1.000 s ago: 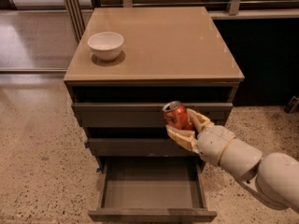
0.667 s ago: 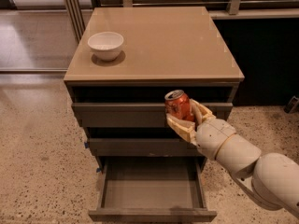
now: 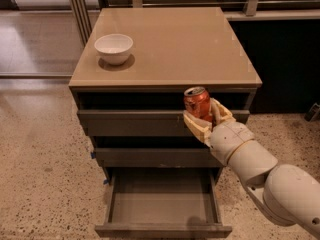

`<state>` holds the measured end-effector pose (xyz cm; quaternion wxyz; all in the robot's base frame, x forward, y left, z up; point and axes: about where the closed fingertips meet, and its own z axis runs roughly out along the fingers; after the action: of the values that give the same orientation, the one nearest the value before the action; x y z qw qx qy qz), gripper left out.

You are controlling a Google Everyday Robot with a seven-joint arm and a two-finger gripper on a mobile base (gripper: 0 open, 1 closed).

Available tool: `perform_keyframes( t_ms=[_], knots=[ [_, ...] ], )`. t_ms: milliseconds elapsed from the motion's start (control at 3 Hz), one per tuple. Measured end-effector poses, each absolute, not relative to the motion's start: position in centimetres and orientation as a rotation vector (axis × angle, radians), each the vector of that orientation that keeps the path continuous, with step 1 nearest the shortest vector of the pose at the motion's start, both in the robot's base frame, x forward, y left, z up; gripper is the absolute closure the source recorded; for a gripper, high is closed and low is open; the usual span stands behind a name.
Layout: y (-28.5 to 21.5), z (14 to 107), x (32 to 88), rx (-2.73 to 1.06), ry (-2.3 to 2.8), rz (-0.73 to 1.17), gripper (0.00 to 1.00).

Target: Pick coke can from bottom drawer and place on counter

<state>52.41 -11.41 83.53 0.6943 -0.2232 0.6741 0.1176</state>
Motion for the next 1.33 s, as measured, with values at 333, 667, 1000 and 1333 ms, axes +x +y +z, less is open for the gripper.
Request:
perform_keyframes(
  t_ms=[333, 667, 1000, 1333],
  knots=[
    [-11.3, 83.6, 52.4, -0.498, 1.504, 0.264, 1.0],
    [-10.9, 85.3, 53.3, -0.513, 1.46, 0.311, 1.0],
    [-10.0, 90.3, 57.3, -0.594, 1.355, 0.381, 1.0],
    [-10.7, 93.8, 60.0, -0.631, 1.309, 0.367, 1.0]
  ],
)
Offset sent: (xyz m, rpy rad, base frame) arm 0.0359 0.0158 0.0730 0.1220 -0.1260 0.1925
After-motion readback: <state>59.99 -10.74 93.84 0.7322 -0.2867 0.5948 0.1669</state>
